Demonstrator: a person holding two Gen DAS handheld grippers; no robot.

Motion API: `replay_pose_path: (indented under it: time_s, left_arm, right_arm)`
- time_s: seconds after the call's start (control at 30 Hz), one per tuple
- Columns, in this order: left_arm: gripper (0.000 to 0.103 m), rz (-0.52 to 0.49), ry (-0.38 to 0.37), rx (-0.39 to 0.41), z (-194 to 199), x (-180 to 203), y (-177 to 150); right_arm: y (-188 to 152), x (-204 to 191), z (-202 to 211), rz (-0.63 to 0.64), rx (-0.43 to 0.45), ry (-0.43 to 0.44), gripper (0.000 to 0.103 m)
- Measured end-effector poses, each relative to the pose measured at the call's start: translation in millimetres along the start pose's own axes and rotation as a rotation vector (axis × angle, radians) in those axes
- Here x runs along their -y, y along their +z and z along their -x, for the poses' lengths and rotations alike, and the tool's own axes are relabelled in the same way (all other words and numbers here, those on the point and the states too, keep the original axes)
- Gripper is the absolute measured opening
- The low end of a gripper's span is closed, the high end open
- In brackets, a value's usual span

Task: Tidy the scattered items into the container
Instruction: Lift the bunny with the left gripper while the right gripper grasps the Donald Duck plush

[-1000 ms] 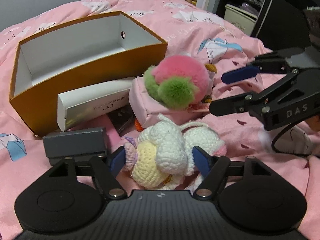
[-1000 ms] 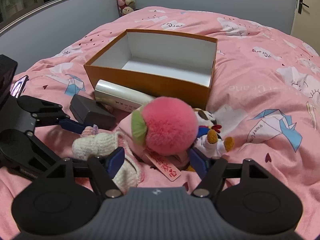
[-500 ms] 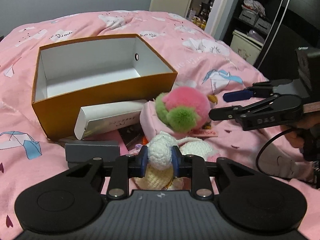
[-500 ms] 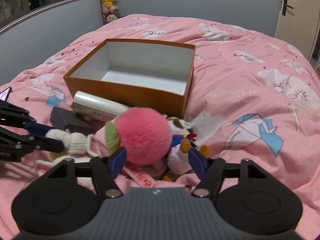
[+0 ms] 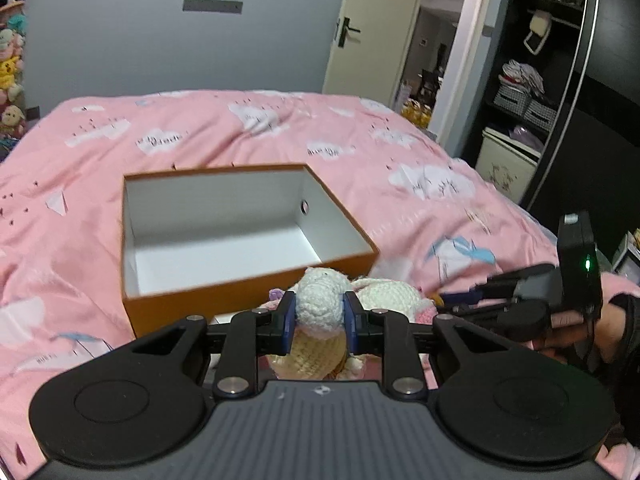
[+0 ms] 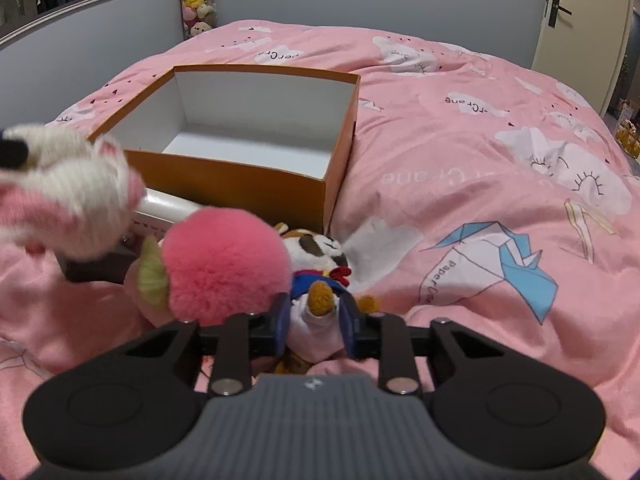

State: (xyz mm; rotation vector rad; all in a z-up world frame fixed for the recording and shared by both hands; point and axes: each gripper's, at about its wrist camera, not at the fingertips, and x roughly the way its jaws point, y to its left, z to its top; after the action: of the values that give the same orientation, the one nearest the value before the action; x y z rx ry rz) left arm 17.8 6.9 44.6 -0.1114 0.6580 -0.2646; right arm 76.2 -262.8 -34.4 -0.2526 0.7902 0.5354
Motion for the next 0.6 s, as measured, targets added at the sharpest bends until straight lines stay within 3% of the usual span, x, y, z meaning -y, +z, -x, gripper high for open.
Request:
replay_pose_path:
  time_s: [0.17,0.6]
  left_arm:
    - [0.028,0.011,0.032,0.022,-1,-7,9]
    - [0.028,0.057,0.085,0.087,7,-30,40]
  right_arm:
    - [3,-2,3,0.038,0.038,-0.025,0.016]
    - [48,-6,64,0.113,0.24,-0.029,0.015]
